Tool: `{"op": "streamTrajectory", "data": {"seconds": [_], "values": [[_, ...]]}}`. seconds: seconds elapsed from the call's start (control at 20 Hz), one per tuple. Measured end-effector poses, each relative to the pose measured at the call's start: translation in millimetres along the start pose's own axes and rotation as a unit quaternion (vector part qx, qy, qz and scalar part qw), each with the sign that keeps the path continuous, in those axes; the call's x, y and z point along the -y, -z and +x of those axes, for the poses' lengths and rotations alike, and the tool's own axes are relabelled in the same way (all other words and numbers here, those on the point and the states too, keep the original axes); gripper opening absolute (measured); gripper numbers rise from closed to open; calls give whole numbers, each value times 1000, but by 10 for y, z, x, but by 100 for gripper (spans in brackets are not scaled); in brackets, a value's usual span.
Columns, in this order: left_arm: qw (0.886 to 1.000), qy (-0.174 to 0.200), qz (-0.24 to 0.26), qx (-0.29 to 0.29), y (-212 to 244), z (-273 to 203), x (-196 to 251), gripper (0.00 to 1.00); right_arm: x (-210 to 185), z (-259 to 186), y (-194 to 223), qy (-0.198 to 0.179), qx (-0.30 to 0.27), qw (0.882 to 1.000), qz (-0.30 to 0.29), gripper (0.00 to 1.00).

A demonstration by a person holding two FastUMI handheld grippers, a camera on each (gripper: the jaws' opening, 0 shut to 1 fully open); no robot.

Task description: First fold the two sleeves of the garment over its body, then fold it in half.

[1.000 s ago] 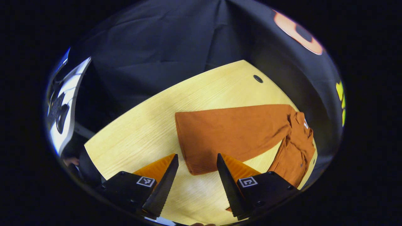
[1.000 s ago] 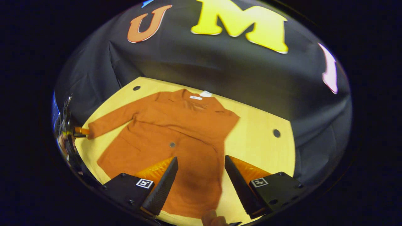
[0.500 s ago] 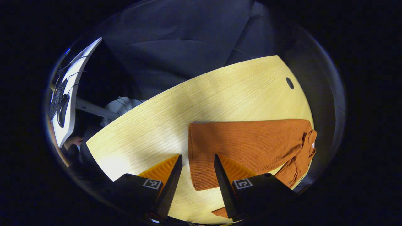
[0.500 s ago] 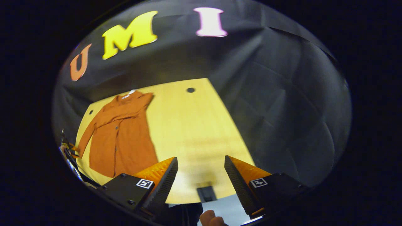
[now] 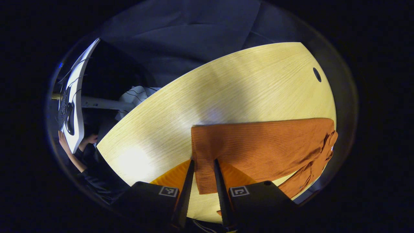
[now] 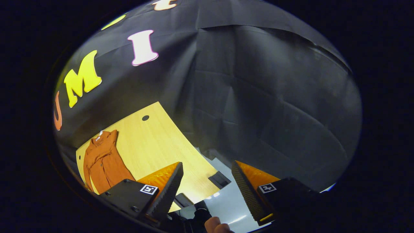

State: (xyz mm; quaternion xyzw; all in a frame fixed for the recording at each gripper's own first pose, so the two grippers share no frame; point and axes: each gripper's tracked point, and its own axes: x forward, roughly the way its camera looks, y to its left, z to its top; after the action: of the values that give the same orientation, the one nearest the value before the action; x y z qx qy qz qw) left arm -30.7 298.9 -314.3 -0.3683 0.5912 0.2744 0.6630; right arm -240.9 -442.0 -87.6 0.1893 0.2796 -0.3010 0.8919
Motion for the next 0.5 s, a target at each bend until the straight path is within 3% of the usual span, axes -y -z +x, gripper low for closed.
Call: {"op": "streamTrajectory", "data": {"seconds": [0.1,0.15,0.2,0.3,0.5], "values": [[1000,17,-7,-5,-1,0,98,34,79,7,94,13,-1,1000,3,96],[1000,16,-6,-7,-1,-4,102,12,112,7,156,17,-6,1000,6,96],[1000,12,-1,-7,-13,3,106,8,145,-7,214,18,-9,1000,11,96],[1000,9,10,-11,-3,-14,109,5,179,7,275,18,-15,1000,20,96],[999,43,27,5,-34,-221,382,3,180,97,307,13,-22,999,26,96]]}}
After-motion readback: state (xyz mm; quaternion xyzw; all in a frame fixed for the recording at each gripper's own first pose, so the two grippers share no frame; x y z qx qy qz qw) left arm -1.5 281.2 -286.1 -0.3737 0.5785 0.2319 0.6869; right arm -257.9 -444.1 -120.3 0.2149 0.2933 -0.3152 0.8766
